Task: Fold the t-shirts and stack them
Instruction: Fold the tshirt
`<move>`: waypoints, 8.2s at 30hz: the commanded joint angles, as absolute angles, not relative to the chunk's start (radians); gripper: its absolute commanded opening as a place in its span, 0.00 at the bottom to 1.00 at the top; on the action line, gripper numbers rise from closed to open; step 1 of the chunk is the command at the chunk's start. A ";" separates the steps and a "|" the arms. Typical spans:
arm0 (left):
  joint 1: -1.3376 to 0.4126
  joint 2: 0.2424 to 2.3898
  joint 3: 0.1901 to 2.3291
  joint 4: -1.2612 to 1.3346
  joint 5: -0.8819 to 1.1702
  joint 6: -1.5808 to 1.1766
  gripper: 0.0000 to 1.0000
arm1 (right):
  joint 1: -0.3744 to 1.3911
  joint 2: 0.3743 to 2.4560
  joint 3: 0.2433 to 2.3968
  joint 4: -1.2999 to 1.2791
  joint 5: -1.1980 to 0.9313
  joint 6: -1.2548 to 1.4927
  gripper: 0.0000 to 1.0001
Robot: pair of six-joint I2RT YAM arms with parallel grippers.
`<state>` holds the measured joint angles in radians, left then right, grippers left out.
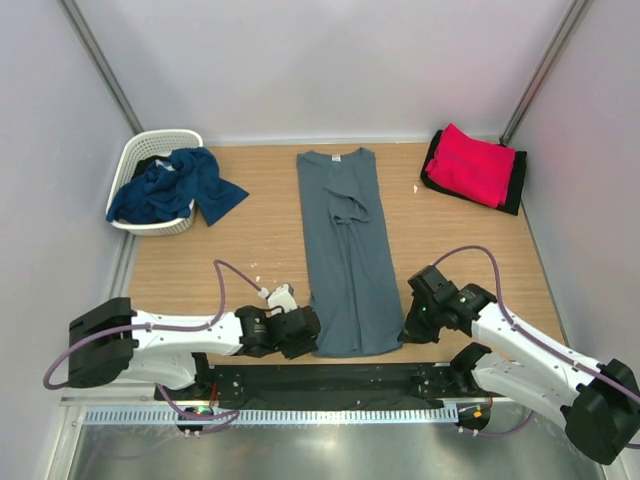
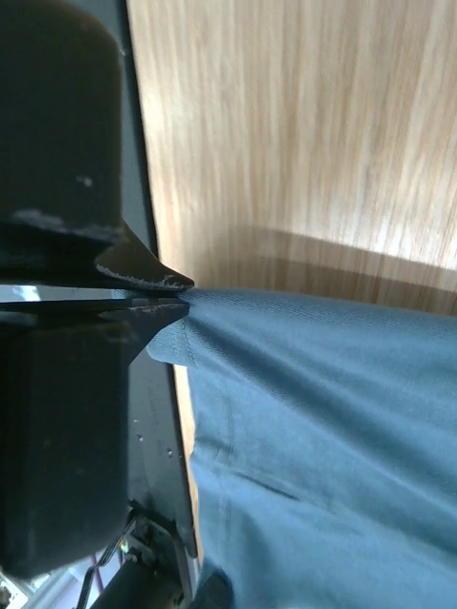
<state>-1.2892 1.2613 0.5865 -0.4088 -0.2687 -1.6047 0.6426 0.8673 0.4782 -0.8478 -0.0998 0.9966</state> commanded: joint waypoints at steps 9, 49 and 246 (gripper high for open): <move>-1.097 1.149 0.839 -0.597 -0.301 -1.372 0.00 | 0.602 1.092 0.846 -0.842 -0.074 0.876 0.01; -0.485 1.905 1.483 -0.496 0.051 -0.838 0.00 | 0.219 2.059 1.704 -0.719 -0.304 0.526 0.01; -0.569 1.434 0.759 -0.476 0.117 -0.612 0.00 | 0.607 1.465 0.870 -0.591 -0.026 0.546 0.65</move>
